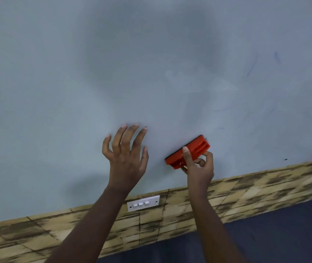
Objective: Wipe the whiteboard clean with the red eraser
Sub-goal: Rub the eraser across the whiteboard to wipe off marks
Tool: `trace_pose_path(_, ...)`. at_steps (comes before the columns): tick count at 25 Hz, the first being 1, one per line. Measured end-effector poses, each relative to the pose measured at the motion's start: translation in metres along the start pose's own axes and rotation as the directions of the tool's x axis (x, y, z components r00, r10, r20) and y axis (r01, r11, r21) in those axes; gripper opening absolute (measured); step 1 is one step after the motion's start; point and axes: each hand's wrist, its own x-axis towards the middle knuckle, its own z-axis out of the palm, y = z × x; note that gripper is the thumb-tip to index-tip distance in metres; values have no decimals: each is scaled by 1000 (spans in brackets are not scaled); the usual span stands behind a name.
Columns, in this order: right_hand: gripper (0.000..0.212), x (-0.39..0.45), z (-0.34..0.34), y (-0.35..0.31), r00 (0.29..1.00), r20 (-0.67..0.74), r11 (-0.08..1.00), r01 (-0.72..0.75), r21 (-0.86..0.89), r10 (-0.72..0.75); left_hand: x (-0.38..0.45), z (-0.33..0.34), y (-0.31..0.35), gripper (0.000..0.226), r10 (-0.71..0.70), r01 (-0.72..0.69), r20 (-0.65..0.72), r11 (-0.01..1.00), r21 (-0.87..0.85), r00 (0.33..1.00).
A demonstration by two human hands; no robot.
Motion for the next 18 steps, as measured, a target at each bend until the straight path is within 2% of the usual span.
trace_pose_path(3,40,24,-26,23,975,48,966,-220,140,215,18,11,20,58,-16,14,-49,1000,-27,999)
trace_pose_path(6,44,54,-61,58,931,55,915,-364,176,360,39,25,36,61,39,-40,-74,999,-19,997)
trace_pose_path(8,52,71,-83,82,878,72,853,-477,212,473,48,35,46,62,25,-26,-96,1000,-1,995)
trace_pose_path(11,58,87,-108,112,802,176,760,-597,257,570,45,54,55,67,32,-24,-128,998,65,991)
trace_pose_path(15,40,109,-132,130,790,193,761,-612,214,581,40,68,53,71,84,-53,-176,983,178,981)
trace_pose_path(18,55,125,-141,124,848,34,835,-527,157,529,39,70,51,72,88,-49,-188,979,200,978)
